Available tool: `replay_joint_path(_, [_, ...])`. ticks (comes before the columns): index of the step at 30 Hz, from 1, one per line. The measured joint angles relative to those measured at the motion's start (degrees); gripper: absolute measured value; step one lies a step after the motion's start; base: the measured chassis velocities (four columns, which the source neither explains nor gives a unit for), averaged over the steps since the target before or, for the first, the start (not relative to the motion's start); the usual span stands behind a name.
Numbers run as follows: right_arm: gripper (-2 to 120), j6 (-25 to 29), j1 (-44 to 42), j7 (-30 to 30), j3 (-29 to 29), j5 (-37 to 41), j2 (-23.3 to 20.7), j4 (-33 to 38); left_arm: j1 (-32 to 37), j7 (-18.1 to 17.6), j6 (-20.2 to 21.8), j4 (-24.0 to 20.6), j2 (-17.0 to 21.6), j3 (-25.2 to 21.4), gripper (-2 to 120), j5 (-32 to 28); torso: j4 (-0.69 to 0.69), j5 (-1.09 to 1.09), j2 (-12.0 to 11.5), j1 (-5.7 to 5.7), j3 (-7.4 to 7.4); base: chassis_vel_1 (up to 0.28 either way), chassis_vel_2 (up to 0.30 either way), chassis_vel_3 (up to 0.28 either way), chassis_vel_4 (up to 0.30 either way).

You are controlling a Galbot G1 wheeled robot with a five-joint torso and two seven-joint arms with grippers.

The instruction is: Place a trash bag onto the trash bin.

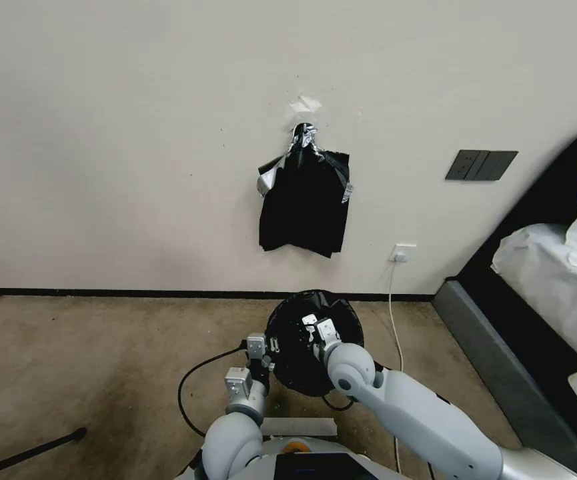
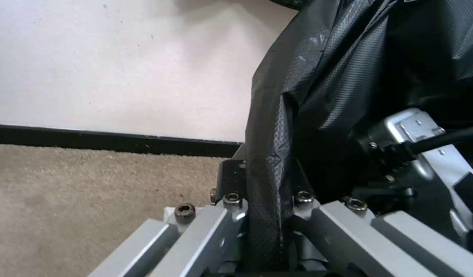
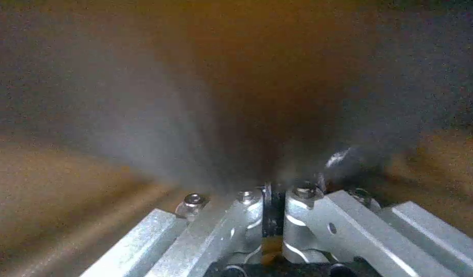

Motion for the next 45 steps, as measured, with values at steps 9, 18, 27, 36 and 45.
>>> replay_joint_path(9, [0, 0.1, 0.6, 0.3, -0.4, 0.5, 0.4, -1.0, 0.3, 0.1, 0.9, -1.1, 0.2, -0.5, 1, -1.8, 0.00, 0.00, 0.0, 0.00, 0.00, 0.000, 0.000, 0.000, 0.000])
replay_joint_path(18, [0, 0.6, 1.4, 0.4, -0.1, 2.7, 0.7, -2.8, 0.2, 0.3, 2.4, -2.2, 0.4, -1.9, 1, -4.8, 0.00, 0.00, 0.0, 0.00, -0.01, 0.000, 0.000, 0.000, 0.000])
replay_joint_path(27, [0, 2.1, 1.1, 0.4, -0.1, 3.1, 1.1, -3.6, 0.8, 1.3, 2.3, -2.8, 0.7, -2.3, 1, -5.1, 0.00, 0.00, 0.0, 0.00, -0.01, 0.000, 0.000, 0.000, 0.000])
replay_joint_path(36, [0, 3.2, 0.6, 0.2, 0.6, 3.9, 0.9, -4.2, 1.1, 2.6, 2.3, -3.2, 1.0, -2.6, 1, -5.2, 0.00, -0.01, 0.0, 0.00, -0.01, 0.000, 0.000, 0.000, 0.000])
replay_joint_path(45, [0, 4.2, 0.5, -0.1, 0.8, 3.9, 1.2, -5.3, 1.4, 3.0, 2.4, -3.7, 0.9, -2.1, 1, -5.4, 0.00, 0.00, 0.0, 0.00, -0.01, 0.000, 0.000, 0.000, 0.000])
